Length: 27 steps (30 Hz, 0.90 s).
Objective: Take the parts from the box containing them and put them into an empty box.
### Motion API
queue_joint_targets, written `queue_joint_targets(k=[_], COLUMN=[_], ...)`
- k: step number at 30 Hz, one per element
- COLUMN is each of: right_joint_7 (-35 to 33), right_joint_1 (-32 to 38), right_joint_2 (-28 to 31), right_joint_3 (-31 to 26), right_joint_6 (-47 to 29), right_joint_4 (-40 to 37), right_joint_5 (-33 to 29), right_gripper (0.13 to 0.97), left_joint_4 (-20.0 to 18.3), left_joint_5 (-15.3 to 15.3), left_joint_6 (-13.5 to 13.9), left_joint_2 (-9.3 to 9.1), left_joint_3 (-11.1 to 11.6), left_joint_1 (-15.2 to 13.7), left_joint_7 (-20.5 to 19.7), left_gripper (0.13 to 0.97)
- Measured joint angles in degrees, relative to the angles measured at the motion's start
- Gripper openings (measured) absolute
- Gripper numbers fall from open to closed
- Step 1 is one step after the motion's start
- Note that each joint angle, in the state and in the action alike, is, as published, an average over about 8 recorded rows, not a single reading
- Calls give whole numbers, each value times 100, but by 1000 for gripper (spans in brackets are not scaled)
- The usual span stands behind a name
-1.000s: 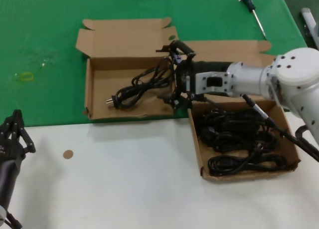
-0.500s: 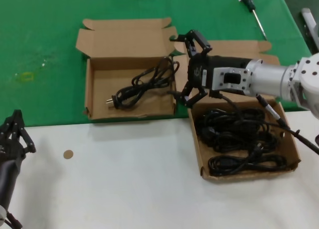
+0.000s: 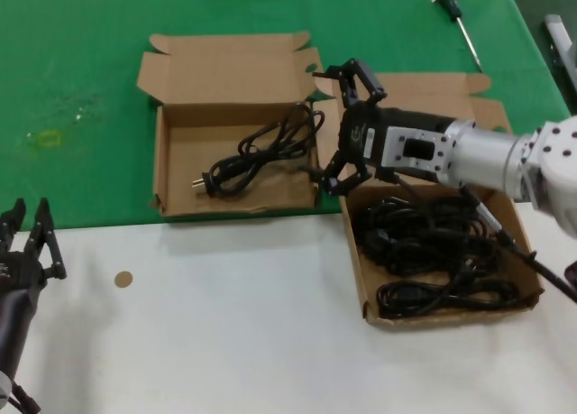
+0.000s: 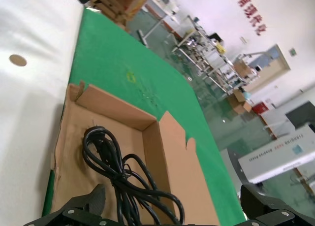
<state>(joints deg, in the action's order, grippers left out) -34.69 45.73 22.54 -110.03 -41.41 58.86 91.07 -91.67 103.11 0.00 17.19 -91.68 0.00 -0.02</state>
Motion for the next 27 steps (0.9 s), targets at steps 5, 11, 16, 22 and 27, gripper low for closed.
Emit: queue_joint_targets(k=[5,11,16,22,27], right_joint_7=[229,525,771,1068,1316], right_joint_1=[-302,-691,-1017,-1409,-1735], right_joint_2=[-35,-81,-119,-165,-203], right_joint_3=[121,277,408,565,697], right_joint_6=[273,626,921,1276,1571], right_joint_4=[217,496,729,1010,1244], right_joint_5=[80,182,268,371,457], right_gripper=[966,966,966,966,966], left_joint_4=[0,0,0,0,0], left_joint_5=[0,1,1,0,1], left_joint_6=[0,0,0,0,0], left_joint_2=[0,0,0,0,0], left_joint_3=[0,0,0,0,0], left_joint_1=[0,0,0,0,0], left_joint_7=[0,0,3,3,2], left_gripper=[235,327,424,521,602])
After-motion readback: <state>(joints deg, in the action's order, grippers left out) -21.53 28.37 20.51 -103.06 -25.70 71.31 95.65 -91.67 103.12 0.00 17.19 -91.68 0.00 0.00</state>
